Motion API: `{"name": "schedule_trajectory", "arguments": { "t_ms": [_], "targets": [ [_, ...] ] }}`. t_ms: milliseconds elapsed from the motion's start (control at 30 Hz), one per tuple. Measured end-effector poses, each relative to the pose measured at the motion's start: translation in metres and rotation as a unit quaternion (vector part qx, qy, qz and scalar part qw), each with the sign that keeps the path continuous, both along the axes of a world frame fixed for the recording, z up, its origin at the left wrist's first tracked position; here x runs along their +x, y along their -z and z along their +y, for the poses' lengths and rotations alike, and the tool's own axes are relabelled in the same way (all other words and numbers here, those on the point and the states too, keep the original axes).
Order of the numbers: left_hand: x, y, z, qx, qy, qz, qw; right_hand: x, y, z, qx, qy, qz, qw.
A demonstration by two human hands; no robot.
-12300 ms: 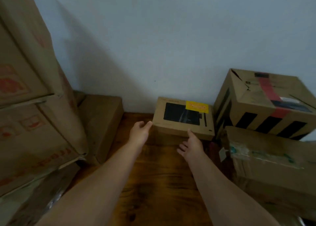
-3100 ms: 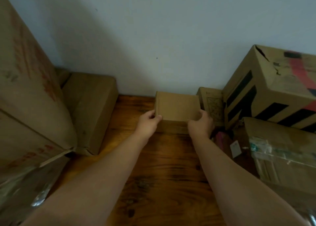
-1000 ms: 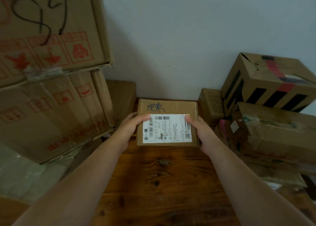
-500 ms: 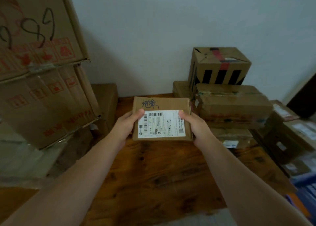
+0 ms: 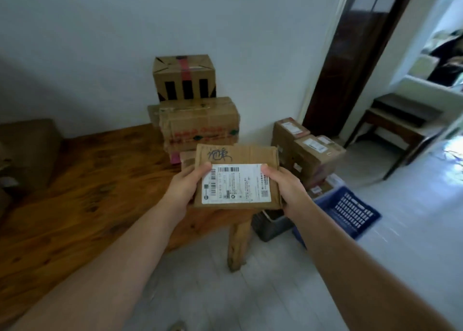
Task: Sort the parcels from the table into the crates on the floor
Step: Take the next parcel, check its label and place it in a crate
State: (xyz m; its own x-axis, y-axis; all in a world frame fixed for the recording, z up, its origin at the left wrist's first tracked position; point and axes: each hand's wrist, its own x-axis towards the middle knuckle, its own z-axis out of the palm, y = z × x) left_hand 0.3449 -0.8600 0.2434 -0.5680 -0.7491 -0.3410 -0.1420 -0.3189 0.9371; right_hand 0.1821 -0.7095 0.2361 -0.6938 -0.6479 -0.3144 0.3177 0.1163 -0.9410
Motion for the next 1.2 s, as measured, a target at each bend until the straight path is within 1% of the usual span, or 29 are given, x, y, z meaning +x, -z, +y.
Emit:
{"name": "schedule_trajectory", "arguments": {
  "t_ms": [133,300,400,533,733,900,967,1033,1200],
  "targets": [
    [-0.063,0.005,0.039,0.001,0.058,0.003,0.998,-0.046,0.003,0.054,0.013,0.062,0.008,0.998],
    [-0.142,0.024,0.058,0.024,0.097,-0.007,0.995,-0.105,0.026,0.086,0.009,0.098,-0.030,0.995],
    [-0.198,0.031,0.057,0.045,0.098,-0.001,0.994,-0.158,0.036,0.089,-0.003,0.116,-0.048,0.992],
    [-0.286,0.035,0.046,0.056,0.113,0.021,0.992,-0.243,0.040,0.083,-0.047,0.161,-0.074,0.983],
    [-0.411,0.037,0.048,0.074,0.124,-0.011,0.989,-0.360,0.037,0.072,-0.077,0.214,-0.095,0.969],
    [-0.508,0.042,0.070,0.117,0.140,0.012,0.983,-0.443,0.050,0.077,-0.064,0.236,-0.138,0.960],
    [-0.538,0.044,0.073,0.119,0.129,0.027,0.984,-0.471,0.052,0.082,-0.051,0.223,-0.153,0.961],
    [-0.568,0.045,0.077,0.108,0.116,0.024,0.987,-0.505,0.053,0.090,-0.031,0.195,-0.152,0.969],
    [-0.634,0.046,0.097,0.100,0.043,0.034,0.994,-0.597,0.040,0.117,0.036,0.102,-0.069,0.992]
  ]
}}
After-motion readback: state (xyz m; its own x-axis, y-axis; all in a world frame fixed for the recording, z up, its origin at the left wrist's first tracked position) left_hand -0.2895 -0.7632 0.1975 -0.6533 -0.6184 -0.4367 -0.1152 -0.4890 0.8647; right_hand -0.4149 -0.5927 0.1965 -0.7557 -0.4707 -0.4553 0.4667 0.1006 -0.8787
